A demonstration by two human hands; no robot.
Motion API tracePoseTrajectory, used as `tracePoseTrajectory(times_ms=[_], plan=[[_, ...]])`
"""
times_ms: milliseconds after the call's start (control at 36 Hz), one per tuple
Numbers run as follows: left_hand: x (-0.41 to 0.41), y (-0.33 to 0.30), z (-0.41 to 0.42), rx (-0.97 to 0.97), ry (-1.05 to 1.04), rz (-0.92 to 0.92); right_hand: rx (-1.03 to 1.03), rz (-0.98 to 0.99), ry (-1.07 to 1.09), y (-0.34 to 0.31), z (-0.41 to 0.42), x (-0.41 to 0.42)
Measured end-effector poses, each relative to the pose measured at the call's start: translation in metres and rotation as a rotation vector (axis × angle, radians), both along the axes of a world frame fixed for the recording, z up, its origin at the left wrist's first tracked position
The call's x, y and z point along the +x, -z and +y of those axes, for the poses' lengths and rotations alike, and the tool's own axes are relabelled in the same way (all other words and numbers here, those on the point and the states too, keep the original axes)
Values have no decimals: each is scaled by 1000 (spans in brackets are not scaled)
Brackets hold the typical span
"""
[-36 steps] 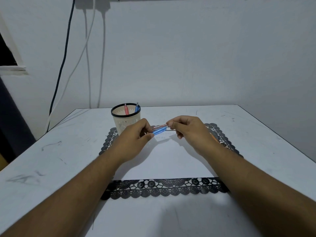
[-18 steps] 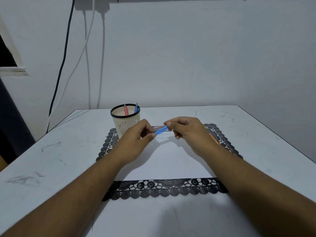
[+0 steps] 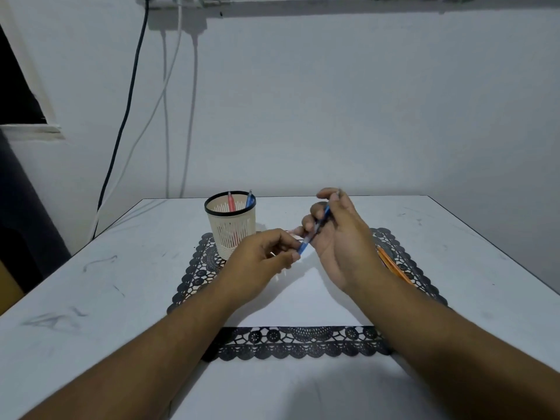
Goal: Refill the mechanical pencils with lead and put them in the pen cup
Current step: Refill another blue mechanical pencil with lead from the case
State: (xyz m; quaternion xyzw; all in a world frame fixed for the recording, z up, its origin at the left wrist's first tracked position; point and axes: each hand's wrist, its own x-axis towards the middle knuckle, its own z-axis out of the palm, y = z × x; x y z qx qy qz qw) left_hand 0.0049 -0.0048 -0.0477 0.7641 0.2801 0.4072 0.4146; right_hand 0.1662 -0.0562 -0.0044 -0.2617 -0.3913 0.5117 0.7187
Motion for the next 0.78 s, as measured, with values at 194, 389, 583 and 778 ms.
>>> tracePoseTrajectory(times_ms=[194,389,583,778], plan=[[3,2,-4,-13,-4,19,9,280,-178,-5,-2,8],[2,1,-4,-81,40,-19,-2,313,-217,-9,-2,15],[3,0,-5,-110,48,-32,36,249,-246,-10,-3,18],[3,-2,-6,-135,51,-42,60,200,-284,-11,-3,20]])
